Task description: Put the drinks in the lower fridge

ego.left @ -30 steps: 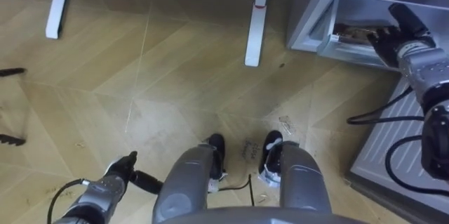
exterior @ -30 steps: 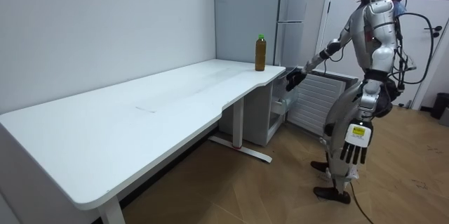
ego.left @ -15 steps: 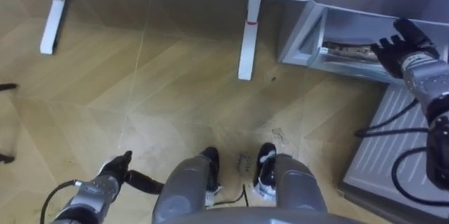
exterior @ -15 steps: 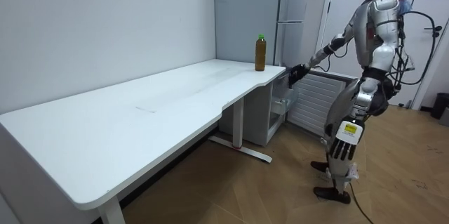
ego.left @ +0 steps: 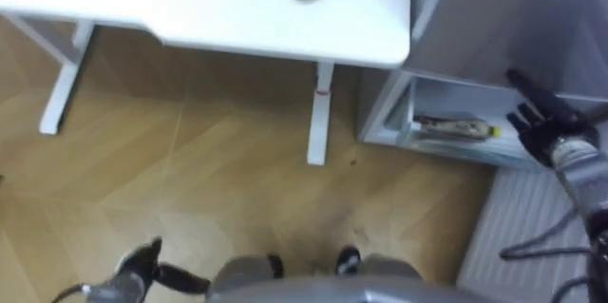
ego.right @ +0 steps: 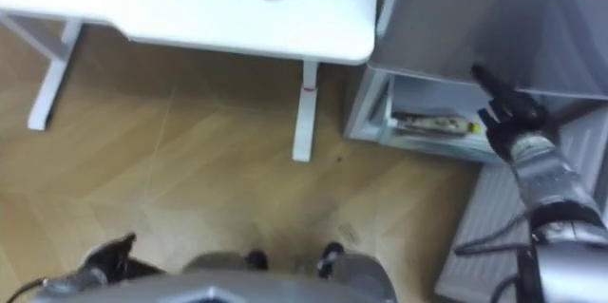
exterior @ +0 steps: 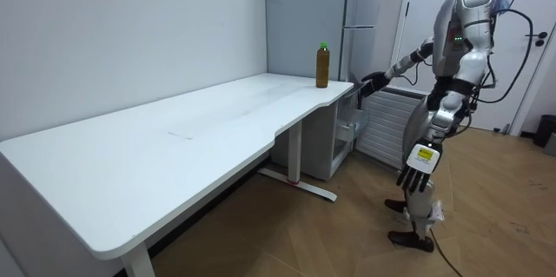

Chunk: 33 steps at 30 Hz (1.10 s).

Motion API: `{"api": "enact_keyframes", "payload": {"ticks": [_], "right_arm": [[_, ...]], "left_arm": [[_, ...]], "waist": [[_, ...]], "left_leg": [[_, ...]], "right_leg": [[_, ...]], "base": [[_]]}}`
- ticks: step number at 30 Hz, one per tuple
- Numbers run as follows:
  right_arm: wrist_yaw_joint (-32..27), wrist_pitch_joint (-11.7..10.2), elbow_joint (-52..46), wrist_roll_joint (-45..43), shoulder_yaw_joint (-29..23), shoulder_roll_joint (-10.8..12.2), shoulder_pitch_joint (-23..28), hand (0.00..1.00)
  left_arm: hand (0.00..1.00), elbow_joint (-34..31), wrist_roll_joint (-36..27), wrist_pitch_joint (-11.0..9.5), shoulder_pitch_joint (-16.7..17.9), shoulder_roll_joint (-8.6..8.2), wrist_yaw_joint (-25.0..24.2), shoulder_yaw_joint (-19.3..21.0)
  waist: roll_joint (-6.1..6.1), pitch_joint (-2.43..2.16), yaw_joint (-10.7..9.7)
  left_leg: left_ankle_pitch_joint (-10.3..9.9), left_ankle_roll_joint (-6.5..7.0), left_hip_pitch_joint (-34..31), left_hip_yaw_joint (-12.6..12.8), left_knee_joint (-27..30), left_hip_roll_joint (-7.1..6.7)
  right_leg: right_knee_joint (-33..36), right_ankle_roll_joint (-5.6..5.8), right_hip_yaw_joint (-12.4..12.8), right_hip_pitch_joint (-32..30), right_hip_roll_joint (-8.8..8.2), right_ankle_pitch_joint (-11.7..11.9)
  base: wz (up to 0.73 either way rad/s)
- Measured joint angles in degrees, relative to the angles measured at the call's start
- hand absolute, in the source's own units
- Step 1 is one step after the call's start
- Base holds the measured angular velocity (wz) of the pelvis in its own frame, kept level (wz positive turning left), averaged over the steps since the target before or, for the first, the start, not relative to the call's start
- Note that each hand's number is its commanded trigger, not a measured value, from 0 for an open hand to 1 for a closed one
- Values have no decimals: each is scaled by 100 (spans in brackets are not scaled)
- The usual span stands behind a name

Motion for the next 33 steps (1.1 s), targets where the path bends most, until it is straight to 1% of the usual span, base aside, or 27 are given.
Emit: {"api": "enact_keyframes", "payload": {"ticks": [1,2,4,5,6,7,9,10,12,13,14,15,16,19,20,24,27,29,31,33], "right_arm": [[102,-66,-2,-489,-8,91,204,0],[143,-66,-6,-706,-14,143,287,0],[264,-71,-13,-1289,9,270,617,0],[279,-92,-15,-1426,54,293,696,0],[309,-136,-12,-1725,133,356,831,0],[366,-172,11,-2094,189,422,977,0],[470,-250,188,-2495,214,525,1159,0],[491,-271,276,-2661,218,597,1284,0],[482,-282,319,-2845,280,695,1410,0],[478,-332,409,-3034,373,754,1423,0],[480,-373,491,-3131,430,786,1423,0],[490,-379,622,-3336,506,842,1436,0],[520,-380,761,-3455,505,915,1442,0],[568,-380,921,-3480,491,1051,1552,0],[576,-380,942,-3498,490,1074,1574,0],[581,-379,1031,-3697,487,1194,1679,0],[555,-377,1185,-3777,486,1276,1674,0],[524,-373,1305,-3781,482,1308,1688,0],[417,-360,1503,-3768,312,1385,1681,0],[366,-353,1587,-3737,171,1409,1706,0]], "left_arm": [[0,0,111,-13,53,-29,25,63],[0,0,136,-17,62,-38,34,75],[0,-19,223,-20,107,-66,44,72],[0,-61,234,-20,114,-68,50,69],[0,-153,240,-36,126,-82,112,69],[0,-166,249,-79,120,-124,167,72],[0,-157,257,-149,125,-207,229,79],[0,-158,261,-237,111,-245,265,79],[0,-153,248,-337,110,-265,287,72],[0,-156,246,-361,109,-270,333,59],[0,-156,247,-367,99,-275,370,48],[0,-154,248,-388,92,-290,417,36],[0,-150,248,-431,93,-306,430,38],[0,-112,289,-465,95,-341,467,61],[0,-110,344,-465,94,-357,491,90],[0,-95,378,-464,105,-433,548,116],[0,1,363,-463,61,-492,555,243],[0,120,367,-461,16,-531,565,348],[0,320,368,-457,-44,-606,612,557],[0,343,373,-448,-37,-628,636,568]], "waist": [[-16,-8,-49],[-28,-13,-74],[-52,-14,-78],[-57,-12,-76],[-59,0,-79],[-50,3,-79],[-15,23,-78],[-7,21,-61],[2,20,-61],[-2,36,-84],[-8,37,-97],[-20,38,-111],[-25,54,-121],[-16,60,-227],[-16,59,-234],[-32,54,-215],[-32,57,-206],[-27,60,-201],[14,77,-202],[35,68,-212]], "left_leg": [[-9,-14,148,-8,-88,10],[-14,-20,206,-9,-119,13],[-31,-40,310,28,-187,33],[-34,-43,316,32,-193,37],[-35,-46,372,30,-233,40],[-37,-51,440,39,-302,43],[-41,-57,588,42,-391,48],[-43,-61,666,53,-453,50],[-47,-69,721,66,-496,51],[-49,-72,739,107,-495,54],[-50,-72,748,112,-495,54],[-50,-72,766,118,-495,53],[-52,-72,814,117,-506,50],[-88,-72,899,114,-518,52],[-90,-71,901,114,-534,53],[-94,-65,940,162,-571,50],[-95,-65,1007,189,-600,56],[-97,-67,1015,201,-601,60],[-110,-79,1089,210,-643,73],[-116,-82,1114,211,-664,77]], "right_leg": [[-99,12,-11,156,25,-7],[-117,17,-13,201,32,-15],[-188,19,12,296,64,-30],[-196,19,15,301,71,-30],[-237,19,15,353,82,-28],[-303,21,34,406,102,-23],[-398,26,49,552,128,-21],[-401,35,69,572,137,-32],[-401,39,126,599,155,-48],[-434,39,160,638,169,-47],[-454,40,165,655,171,-46],[-478,42,175,685,172,-45],[-498,50,181,745,172,-50],[-581,71,149,875,177,-58],[-581,75,149,885,177,-61],[-574,85,202,887,184,-67],[-572,85,244,905,198,-67],[-571,85,320,919,215,-66],[-589,85,365,973,240,-66],[-589,84,376,976,247,-67]], "base": [[0],[0],[-8],[-6],[-6],[-6],[-5],[-5],[-11],[-11],[-6],[0],[0],[5],[0],[-5],[-8],[-7],[-6],[-4]]}}
